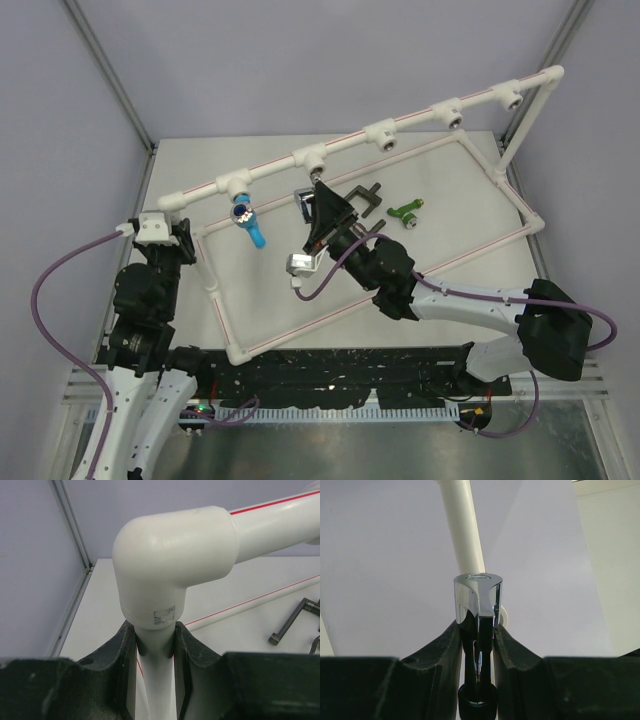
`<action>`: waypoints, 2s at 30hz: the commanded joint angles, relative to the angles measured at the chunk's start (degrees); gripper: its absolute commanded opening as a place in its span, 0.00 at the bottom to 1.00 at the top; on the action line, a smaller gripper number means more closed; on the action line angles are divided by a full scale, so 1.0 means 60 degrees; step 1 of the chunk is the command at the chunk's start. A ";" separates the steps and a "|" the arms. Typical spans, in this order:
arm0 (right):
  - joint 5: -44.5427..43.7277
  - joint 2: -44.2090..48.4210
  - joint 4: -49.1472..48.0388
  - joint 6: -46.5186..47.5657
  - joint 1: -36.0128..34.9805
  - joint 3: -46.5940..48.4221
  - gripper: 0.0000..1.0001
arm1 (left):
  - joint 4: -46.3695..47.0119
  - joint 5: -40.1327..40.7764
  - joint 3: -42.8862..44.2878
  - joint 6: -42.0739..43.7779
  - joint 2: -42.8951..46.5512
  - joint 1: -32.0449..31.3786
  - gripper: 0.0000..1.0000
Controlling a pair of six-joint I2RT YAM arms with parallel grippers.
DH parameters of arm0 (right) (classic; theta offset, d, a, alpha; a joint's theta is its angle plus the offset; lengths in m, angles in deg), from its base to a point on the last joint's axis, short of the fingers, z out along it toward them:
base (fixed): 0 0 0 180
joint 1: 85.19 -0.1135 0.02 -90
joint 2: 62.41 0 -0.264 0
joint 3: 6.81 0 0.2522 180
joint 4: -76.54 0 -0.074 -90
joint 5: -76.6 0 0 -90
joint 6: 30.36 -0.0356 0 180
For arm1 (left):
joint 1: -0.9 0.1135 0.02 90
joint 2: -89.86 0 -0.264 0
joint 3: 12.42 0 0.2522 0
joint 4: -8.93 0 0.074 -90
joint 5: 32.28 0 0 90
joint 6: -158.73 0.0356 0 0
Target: Install the water faucets
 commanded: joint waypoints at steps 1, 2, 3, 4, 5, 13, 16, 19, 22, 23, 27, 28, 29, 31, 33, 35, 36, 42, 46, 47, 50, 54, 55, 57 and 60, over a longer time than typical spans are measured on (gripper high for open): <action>-0.0188 0.0251 -0.1183 0.0323 0.0044 0.0451 0.05 | -0.0466 -0.0337 -0.0117 0.0276 -0.0229 -0.0123 0.00; -0.0203 0.0280 -0.1227 0.0323 0.0030 0.0437 0.05 | -0.0466 -0.0337 -0.0117 0.0262 -0.0243 -0.0138 0.00; -0.0218 0.0310 -0.1198 0.0323 0.0059 0.0437 0.05 | -0.0466 -0.0337 -0.0117 0.0262 -0.0243 -0.0152 0.00; -0.0247 0.0296 -0.1227 0.0338 0.0044 0.0451 0.05 | -0.0480 -0.0337 -0.0117 0.0262 -0.0243 -0.0153 0.00; -0.0261 0.0310 -0.1271 0.0338 0.0044 0.0437 0.05 | -0.0466 -0.0337 -0.0117 0.0262 -0.0243 -0.0138 0.00; -0.0262 0.0310 -0.1462 0.0236 0.0030 0.0539 0.05 | -0.0451 -0.0381 -0.0103 0.0276 -0.0258 -0.0138 0.00; -0.0262 0.0398 -0.1360 0.0221 0.0059 0.0583 0.05 | -0.0451 -0.0410 -0.0117 0.0291 -0.0258 -0.0152 0.00; -0.0276 0.0354 -0.1242 0.0206 0.0044 0.0612 0.05 | -0.0437 -0.0454 -0.0132 0.0277 -0.0272 -0.0182 0.00; -0.0262 0.0281 -0.1154 0.0162 0.0044 0.0583 0.05 | -0.0422 -0.0454 -0.0132 0.0277 -0.0258 -0.0182 0.00; -0.0233 0.0266 -0.1125 0.0104 0.0044 0.0598 0.05 | -0.0437 -0.0469 -0.0132 0.0277 -0.0243 -0.0196 0.00; -0.0174 0.0193 -0.0862 0.0030 0.0059 0.0598 0.05 | -0.0422 -0.0484 -0.0132 0.0291 -0.0258 -0.0211 0.00; -0.0174 0.0178 -0.0832 0.0016 0.0059 0.0598 0.05 | -0.0408 -0.0484 -0.0132 0.0291 -0.0258 -0.0211 0.00; -0.0174 0.0164 -0.0788 -0.0013 0.0059 0.0583 0.05 | -0.0407 -0.0484 -0.0132 0.0291 -0.0258 -0.0211 0.00; -0.0188 0.0120 -0.0715 -0.0057 0.0059 0.0540 0.05 | -0.0407 -0.0498 -0.0132 0.0306 -0.0243 -0.0211 0.00; -0.0174 0.0120 -0.0656 -0.0116 0.0103 0.0510 0.05 | -0.0407 -0.0513 -0.0147 0.0291 -0.0258 -0.0240 0.00; -0.0188 0.0120 -0.0568 -0.0203 0.0176 0.0525 0.05 | -0.0407 -0.0528 -0.0132 0.0291 -0.0272 -0.0226 0.00; -0.0159 0.0149 -0.0510 -0.0291 0.0176 0.0525 0.05 | -0.0407 -0.0528 -0.0132 0.0291 -0.0258 -0.0240 0.00; -0.0042 0.0252 -0.0055 -0.0658 0.0425 0.0686 0.05 | -0.0407 -0.0557 -0.0132 0.0320 -0.0229 -0.0255 0.00; 0.0104 0.0207 -0.0026 -0.0819 0.0673 0.0773 0.05 | -0.0407 -0.0542 -0.0147 0.0335 -0.0228 -0.0240 0.00; 0.0119 0.0222 0.0061 -0.0834 0.0718 0.0803 0.05 | -0.0393 -0.0542 -0.0147 0.0350 -0.0214 -0.0255 0.00; 0.0178 0.0237 0.0208 -0.0834 0.0879 0.0876 0.05 | -0.0407 -0.0498 -0.0161 0.0364 -0.0199 -0.0240 0.00; 0.0207 0.0368 0.0514 -0.1154 0.1142 0.0862 0.05 | -0.0407 -0.0367 -0.0161 0.0365 -0.0170 -0.0240 0.00; 0.0222 0.0412 0.0560 -0.1374 0.1201 0.0862 0.05 | -0.0407 -0.0352 -0.0161 0.0364 -0.0184 -0.0255 0.00; 0.0251 0.0500 0.0749 -0.1754 0.1216 0.0862 0.05 | -0.0422 -0.0323 -0.0161 0.0350 -0.0184 -0.0240 0.00; 0.0266 0.0559 0.0896 -0.2268 0.1245 0.0862 0.05 | -0.0422 -0.0322 -0.0147 0.0350 -0.0170 -0.0240 0.00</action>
